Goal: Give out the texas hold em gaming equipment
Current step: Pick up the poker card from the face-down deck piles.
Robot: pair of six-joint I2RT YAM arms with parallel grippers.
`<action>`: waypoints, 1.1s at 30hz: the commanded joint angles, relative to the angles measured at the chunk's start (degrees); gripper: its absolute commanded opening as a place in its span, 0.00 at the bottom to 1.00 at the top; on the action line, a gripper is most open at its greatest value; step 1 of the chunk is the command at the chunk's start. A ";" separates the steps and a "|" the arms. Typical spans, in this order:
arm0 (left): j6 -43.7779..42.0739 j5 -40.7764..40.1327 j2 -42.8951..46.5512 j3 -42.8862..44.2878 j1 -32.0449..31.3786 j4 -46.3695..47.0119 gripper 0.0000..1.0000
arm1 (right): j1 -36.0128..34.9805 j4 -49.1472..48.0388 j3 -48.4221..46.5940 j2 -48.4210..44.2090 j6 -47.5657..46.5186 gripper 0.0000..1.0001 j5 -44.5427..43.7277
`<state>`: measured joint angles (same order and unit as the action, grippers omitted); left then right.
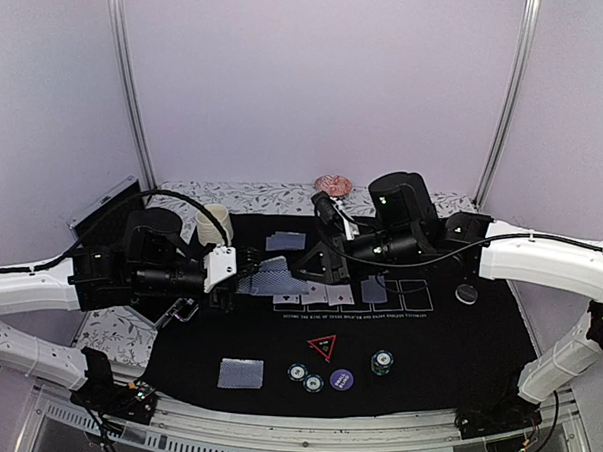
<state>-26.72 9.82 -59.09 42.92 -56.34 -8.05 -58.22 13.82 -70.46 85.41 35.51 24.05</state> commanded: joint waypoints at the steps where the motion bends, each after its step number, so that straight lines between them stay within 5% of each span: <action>1: 0.44 0.49 0.73 1.12 0.29 0.77 0.49 | -0.14 0.37 0.76 -1.86 0.26 0.22 0.91; 16: 0.45 0.51 0.72 1.12 0.41 0.81 0.49 | 0.29 2.04 0.76 -2.64 -0.06 0.04 0.86; 33: 0.67 1.21 0.09 1.20 0.39 0.66 0.48 | 0.82 3.93 -2.24 -4.50 -1.82 0.02 0.44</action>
<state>-26.59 10.07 -59.11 42.92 -56.34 -8.08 -57.69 16.86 -70.57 82.32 35.09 24.53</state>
